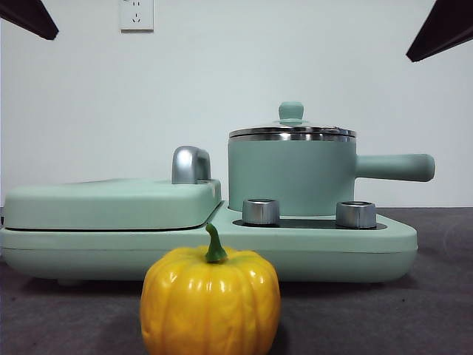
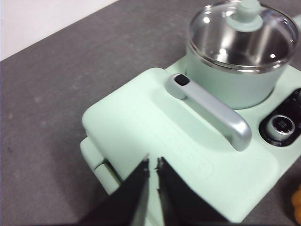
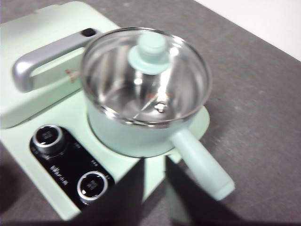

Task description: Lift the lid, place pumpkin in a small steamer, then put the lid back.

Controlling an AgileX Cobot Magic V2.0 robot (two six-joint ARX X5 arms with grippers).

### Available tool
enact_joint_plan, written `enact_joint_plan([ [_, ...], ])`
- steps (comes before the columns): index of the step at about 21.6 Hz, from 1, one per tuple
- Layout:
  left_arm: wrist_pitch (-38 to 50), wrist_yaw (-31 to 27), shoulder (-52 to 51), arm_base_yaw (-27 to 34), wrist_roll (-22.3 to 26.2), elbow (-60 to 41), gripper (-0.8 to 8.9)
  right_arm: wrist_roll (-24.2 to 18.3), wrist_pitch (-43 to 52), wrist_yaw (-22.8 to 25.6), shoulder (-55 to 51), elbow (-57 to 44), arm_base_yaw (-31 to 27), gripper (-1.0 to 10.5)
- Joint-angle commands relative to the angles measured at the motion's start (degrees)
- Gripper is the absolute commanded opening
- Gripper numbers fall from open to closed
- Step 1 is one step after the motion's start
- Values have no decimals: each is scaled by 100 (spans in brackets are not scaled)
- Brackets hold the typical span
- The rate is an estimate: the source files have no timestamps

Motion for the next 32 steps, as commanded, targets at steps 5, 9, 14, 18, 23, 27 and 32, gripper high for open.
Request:
enact_joint_plan([
  [5,101,33,31,-118,164,131,312,-61,20,22,44,94,105,246],
  [9,240,33,31,-146,173,131,312,144,142,20,35,94,103,245],
  [14,782,44,116,-275,-52,131,312,525,457,-7,28,94,103,245],
  [18,1390,44,474,-474,-861,131,312,824,813,-9,28,94,103,245],
  [23,2111,44,1078,-839,-1060,131,308,938,1163,2,31,94,103,245],
  [27,2885,39,1613,-1213,-1215,131,304,1169,1220,2,35,94,98,245],
  [32,3770,37,2236,-1633,-1276,175,245,1185,1217,0,35,94,98,245],
])
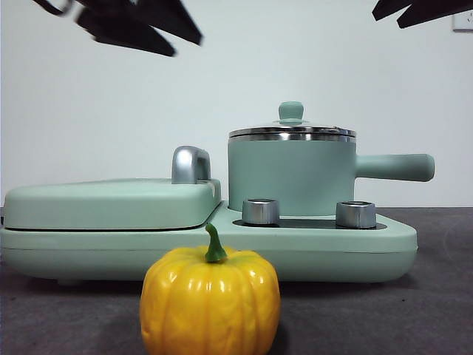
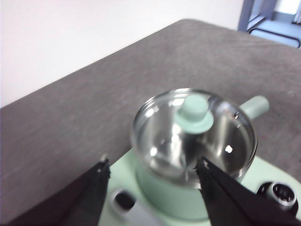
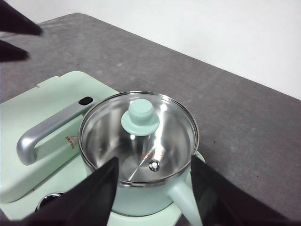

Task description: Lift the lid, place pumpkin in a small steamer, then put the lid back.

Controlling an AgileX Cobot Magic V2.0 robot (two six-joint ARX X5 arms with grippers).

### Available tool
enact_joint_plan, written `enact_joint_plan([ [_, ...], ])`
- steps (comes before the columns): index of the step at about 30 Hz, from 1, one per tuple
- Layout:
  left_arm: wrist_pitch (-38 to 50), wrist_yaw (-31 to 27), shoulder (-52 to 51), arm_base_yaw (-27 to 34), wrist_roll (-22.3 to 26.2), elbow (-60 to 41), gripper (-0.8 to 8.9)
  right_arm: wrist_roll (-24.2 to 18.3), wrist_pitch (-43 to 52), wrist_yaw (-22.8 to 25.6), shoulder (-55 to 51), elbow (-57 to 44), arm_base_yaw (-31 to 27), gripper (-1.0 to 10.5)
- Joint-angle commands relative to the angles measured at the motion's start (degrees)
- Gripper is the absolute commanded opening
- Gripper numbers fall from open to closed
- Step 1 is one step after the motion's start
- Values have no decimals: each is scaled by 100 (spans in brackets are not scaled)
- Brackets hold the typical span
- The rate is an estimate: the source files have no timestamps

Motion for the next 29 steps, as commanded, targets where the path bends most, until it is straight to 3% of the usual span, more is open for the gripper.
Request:
enact_joint_plan([
  [1,498,35,356,-236,-153,170,245,107,57,-2,37,94,22,245],
  [6,1106,31,887,-564,-175,343,247,107,57,-2,37,94,22,245],
  [19,1106,28,2201,-909,-173,1589,248,107,52,-4,37,94,22,245],
  [29,1060,28,2708,-911,-173,1843,248,107,50,-2,37,94,22,245],
])
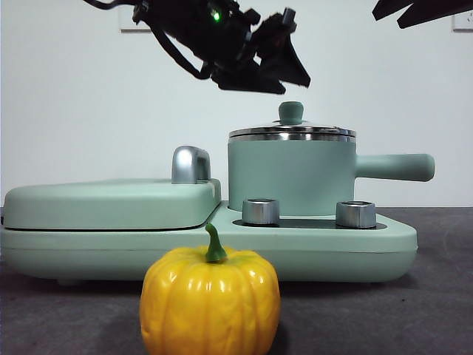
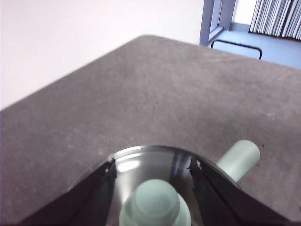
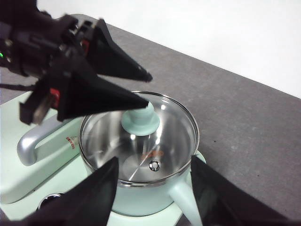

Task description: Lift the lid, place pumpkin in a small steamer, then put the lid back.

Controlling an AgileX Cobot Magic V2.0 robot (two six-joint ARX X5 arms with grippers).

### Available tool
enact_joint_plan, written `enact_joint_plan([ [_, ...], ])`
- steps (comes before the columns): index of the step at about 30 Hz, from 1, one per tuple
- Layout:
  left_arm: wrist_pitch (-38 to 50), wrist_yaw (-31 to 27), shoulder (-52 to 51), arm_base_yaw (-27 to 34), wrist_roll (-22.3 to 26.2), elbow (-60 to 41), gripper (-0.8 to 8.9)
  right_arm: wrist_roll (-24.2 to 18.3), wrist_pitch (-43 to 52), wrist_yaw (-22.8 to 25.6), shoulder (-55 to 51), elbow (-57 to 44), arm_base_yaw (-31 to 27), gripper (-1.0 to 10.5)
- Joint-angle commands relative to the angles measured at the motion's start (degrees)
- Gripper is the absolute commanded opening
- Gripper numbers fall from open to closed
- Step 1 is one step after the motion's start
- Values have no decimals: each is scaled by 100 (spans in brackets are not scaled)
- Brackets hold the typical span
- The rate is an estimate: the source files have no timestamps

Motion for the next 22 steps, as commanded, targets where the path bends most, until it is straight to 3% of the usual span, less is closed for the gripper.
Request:
enact_joint_plan([
  [1,57,28,149,-66,-26,140,248,76,52,-4,37,94,22,245],
  [20,-234,31,365,-63,-26,140,244,76,52,-2,37,94,22,245],
  [22,-232,28,365,-63,-24,140,196,76,52,-2,37,94,22,245],
])
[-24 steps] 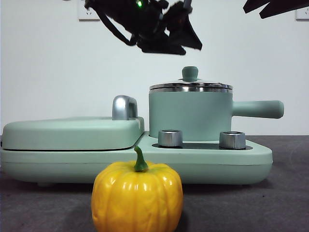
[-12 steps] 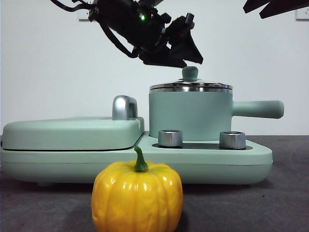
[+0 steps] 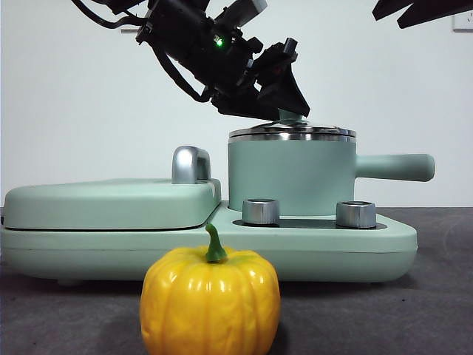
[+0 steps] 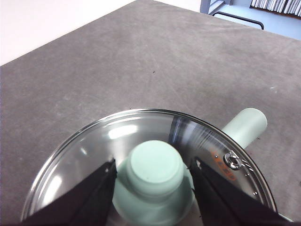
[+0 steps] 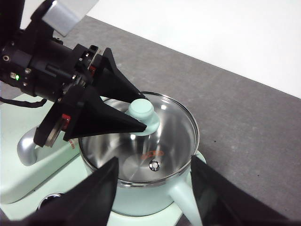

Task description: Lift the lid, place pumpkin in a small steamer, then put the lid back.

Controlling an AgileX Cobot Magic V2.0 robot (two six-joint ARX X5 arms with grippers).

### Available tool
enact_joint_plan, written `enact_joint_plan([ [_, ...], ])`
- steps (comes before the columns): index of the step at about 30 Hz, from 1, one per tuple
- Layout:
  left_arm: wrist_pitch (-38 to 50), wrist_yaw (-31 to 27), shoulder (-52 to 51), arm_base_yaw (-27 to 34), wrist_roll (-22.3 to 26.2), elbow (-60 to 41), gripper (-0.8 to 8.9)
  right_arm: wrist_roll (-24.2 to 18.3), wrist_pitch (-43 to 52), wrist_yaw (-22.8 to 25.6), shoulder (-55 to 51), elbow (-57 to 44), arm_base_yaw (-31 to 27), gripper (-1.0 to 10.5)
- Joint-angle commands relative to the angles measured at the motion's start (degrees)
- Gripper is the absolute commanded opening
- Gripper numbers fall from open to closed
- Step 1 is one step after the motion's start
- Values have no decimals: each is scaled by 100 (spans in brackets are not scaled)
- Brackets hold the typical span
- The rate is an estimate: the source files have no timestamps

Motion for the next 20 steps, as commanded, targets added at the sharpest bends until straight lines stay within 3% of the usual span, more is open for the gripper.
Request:
enact_joint_plan([
  [1,72,31,111,-63,-22,140,137,74,52,-2,37,94,24,245],
  [3,72,31,111,-74,-22,140,-1,74,55,-2,37,94,24,245],
  [20,319,24,-321,-79,-22,151,7,74,52,-4,37,94,24,245],
])
